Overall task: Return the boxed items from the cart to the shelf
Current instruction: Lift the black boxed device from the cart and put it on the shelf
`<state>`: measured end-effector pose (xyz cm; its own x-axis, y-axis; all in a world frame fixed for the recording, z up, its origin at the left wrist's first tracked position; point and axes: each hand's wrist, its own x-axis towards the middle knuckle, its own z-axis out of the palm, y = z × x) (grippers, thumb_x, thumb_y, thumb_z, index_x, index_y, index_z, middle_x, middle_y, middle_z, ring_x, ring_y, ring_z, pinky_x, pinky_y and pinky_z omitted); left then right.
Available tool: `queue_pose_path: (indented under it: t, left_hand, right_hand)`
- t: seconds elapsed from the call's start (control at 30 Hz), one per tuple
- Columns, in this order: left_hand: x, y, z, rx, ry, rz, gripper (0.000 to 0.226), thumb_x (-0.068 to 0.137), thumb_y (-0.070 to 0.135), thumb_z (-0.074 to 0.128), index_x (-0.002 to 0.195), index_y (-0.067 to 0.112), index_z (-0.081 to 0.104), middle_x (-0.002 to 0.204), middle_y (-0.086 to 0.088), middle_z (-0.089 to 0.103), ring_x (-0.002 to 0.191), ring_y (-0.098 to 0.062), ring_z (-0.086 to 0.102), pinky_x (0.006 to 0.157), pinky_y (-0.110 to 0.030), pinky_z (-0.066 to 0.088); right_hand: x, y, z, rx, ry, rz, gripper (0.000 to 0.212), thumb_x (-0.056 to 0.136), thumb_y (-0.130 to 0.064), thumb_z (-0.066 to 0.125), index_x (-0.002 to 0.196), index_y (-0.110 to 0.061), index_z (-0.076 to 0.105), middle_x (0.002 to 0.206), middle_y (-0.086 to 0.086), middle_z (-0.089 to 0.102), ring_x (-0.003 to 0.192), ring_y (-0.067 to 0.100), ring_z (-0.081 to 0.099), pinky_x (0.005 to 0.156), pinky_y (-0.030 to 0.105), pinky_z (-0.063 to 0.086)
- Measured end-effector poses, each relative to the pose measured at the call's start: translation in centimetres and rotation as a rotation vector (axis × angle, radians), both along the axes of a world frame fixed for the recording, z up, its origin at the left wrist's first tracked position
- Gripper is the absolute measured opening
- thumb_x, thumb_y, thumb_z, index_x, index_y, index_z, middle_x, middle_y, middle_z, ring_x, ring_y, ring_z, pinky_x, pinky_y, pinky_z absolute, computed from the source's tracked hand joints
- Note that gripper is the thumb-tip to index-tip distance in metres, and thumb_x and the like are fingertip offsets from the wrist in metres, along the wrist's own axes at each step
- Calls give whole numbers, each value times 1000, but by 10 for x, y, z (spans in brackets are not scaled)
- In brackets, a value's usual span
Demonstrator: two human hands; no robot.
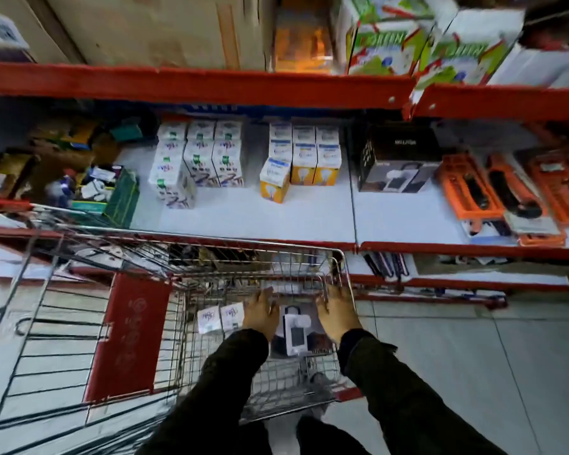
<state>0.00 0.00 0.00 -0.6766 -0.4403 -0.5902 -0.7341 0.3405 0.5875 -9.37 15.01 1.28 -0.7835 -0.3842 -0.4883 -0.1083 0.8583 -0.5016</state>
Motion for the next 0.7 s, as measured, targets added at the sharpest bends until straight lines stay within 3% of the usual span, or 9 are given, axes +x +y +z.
queue_pose_path:
  t: [0.1, 0.17, 0.23, 0.3, 0.43, 0.5, 0.6, 0.7]
  left_hand:
    - [3, 5, -37, 136, -181, 113, 56, 103, 35, 35, 154, 18, 18, 164, -11, 14, 143, -34, 33, 113, -46, 35]
    - [3, 7, -53, 246, -249, 236, 58, 103, 37, 36, 153, 12, 20, 158, -16, 27, 137, -37, 40, 105, -44, 40]
    - [1, 11, -66, 358, -191, 383, 49, 103, 30, 41, 145, 6, 33, 144, -23, 47, 124, -40, 52, 98, -47, 46]
    - [0, 14, -74, 419, -135, 444, 37, 102, 19, 43, 135, 2, 43, 134, -22, 56, 115, -37, 58, 94, -42, 48]
    - [0, 19, -72, 429, -91, 476, 31, 102, 18, 41, 131, 6, 47, 115, -14, 57, 98, -26, 54, 82, -32, 42]
    - [4, 19, -73, 450, -57, 502, 34, 100, 18, 45, 132, 7, 47, 123, -17, 59, 106, -30, 57, 89, -37, 45]
    - [15, 19, -67, 454, -19, 568, 48, 91, 36, 54, 135, 15, 48, 129, -17, 61, 117, -34, 59, 104, -45, 46]
    - [20, 19, -40, 403, 61, 610, 54, 85, 44, 55, 130, 14, 52, 130, -13, 62, 117, -29, 58, 107, -46, 45]
  right_hand:
    - [0, 1, -35, 55, -195, -58, 50, 102, -20, 41, 148, -5, 30, 149, 22, 36, 125, 35, 48, 92, 28, 39]
    - [3, 1, -53, 39, -299, -122, 49, 102, -17, 41, 148, -4, 32, 150, 19, 38, 127, 34, 49, 90, 26, 39]
    - [6, 0, -67, 10, -351, -177, 39, 101, -13, 41, 138, 1, 46, 141, 20, 49, 125, 34, 53, 94, 31, 42]
    - [9, -1, -79, -8, -355, -196, 29, 100, -13, 43, 120, 2, 57, 124, 21, 61, 113, 32, 59, 87, 32, 45]
    - [15, 5, -100, -55, -366, -210, 7, 96, -18, 46, 97, -14, 51, 109, 12, 61, 100, 24, 59, 77, 27, 40]
    - [17, 8, -92, -100, -380, -244, 12, 96, -20, 49, 104, -12, 54, 117, 12, 62, 107, 25, 60, 80, 28, 44]
    - [21, 14, -68, -163, -408, -279, 36, 96, -25, 52, 130, -12, 49, 129, 6, 56, 120, 23, 55, 100, 32, 43]
    - [25, 17, -39, -240, -386, -341, 42, 96, -29, 54, 135, -17, 46, 129, -1, 55, 122, 20, 52, 101, 28, 40]
